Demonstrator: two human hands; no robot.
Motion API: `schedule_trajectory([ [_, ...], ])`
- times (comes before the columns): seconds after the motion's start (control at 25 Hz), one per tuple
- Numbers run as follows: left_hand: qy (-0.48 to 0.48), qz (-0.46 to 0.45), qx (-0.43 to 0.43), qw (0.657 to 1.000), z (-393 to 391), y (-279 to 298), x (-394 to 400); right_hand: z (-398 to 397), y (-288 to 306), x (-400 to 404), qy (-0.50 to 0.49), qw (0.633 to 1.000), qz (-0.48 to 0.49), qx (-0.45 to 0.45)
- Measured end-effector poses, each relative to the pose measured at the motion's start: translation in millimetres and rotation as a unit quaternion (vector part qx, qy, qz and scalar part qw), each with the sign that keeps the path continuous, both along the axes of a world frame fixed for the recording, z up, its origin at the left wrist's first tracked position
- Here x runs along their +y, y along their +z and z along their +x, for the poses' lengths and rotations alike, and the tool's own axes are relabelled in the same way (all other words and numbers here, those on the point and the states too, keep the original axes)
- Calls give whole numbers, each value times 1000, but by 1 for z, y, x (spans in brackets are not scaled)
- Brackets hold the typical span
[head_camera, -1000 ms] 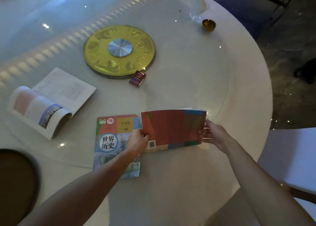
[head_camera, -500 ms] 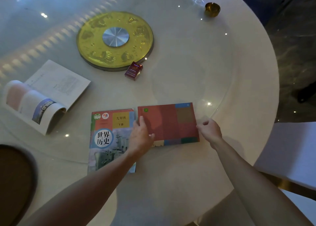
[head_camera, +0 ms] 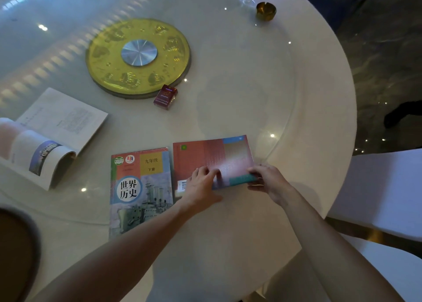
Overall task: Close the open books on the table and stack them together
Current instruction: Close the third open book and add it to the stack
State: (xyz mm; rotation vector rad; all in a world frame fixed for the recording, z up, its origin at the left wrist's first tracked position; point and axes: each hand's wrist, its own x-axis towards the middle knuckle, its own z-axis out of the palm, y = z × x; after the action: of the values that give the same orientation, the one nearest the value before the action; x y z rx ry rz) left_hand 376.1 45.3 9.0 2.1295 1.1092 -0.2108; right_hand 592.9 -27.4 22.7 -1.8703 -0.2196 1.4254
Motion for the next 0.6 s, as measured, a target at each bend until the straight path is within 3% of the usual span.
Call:
schedule_trajectory([
  [0.08, 18, 35, -15, 999, -3, 5, 1, -5, 22, 9, -19, 997, 54, 46],
  [0.2, 66, 102, -36, 992, -9, 17, 6, -22, 56, 28, -1, 993, 109, 47],
  [0.28, 110, 101, -74, 986, -18, 30, 11, -35, 74, 38, 9, 989, 139, 43],
  [0.36, 157, 72, -115, 978, -29, 43, 22, -44, 84, 47, 13, 988, 152, 9],
  [0.52, 177, 31, -177, 968, -64, 64, 42, -65, 73, 52, 2, 982, 114, -151],
  [0.6, 193, 9, -218, 957, -78, 74, 48, -76, 62, 48, -6, 986, 73, -150],
])
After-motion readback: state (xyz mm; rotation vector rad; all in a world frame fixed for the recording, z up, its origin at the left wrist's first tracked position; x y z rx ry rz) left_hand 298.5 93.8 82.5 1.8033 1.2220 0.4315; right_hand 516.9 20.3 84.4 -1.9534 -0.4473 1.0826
